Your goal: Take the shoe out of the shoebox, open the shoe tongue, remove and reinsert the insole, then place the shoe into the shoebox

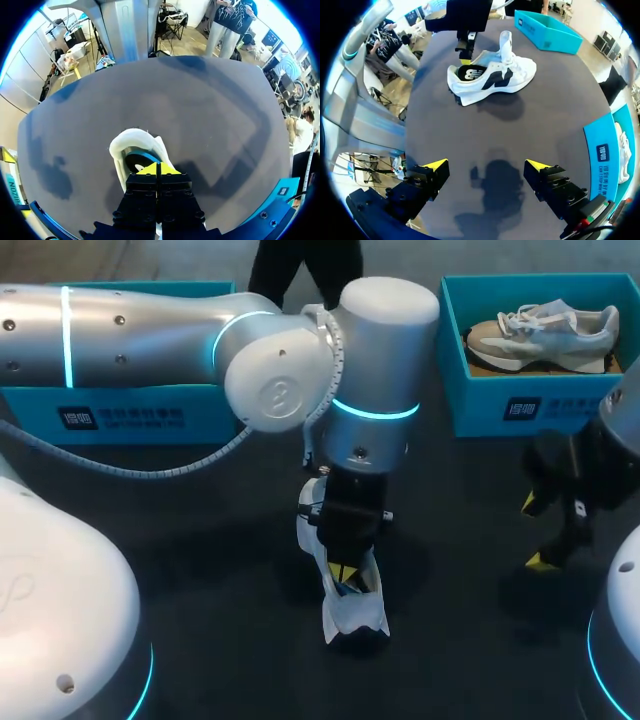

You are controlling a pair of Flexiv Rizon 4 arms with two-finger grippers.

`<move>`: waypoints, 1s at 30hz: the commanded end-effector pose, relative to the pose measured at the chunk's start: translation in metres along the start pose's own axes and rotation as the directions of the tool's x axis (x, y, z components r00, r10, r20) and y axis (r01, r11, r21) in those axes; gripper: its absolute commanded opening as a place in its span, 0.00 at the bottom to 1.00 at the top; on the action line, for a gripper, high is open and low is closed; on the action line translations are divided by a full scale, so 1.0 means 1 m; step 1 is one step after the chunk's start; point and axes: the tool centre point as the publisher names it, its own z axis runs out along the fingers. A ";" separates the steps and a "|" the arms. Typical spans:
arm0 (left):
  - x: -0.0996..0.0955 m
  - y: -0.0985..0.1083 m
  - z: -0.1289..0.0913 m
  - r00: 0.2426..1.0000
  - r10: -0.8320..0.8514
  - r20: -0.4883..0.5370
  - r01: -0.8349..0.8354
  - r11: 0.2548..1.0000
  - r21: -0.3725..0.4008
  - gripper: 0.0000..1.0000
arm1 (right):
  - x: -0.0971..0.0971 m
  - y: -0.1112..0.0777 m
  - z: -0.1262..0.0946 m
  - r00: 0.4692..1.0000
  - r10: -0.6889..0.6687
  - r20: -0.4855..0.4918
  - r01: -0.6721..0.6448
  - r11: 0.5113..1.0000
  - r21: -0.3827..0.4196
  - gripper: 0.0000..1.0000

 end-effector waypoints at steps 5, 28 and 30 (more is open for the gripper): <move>0.004 -0.004 0.004 1.000 0.011 -0.005 -0.011 1.000 -0.008 0.00 | 0.002 0.000 0.000 1.000 0.001 0.003 -0.001 1.000 0.001 1.00; -0.009 0.006 0.036 0.999 -0.004 -0.053 0.005 1.000 0.023 0.00 | 0.002 0.000 0.000 1.000 0.001 0.003 -0.001 1.000 0.001 1.00; -0.009 0.006 0.040 0.998 -0.006 -0.059 0.008 1.000 0.028 0.00 | 0.002 0.000 0.000 1.000 0.001 0.003 -0.001 1.000 0.001 1.00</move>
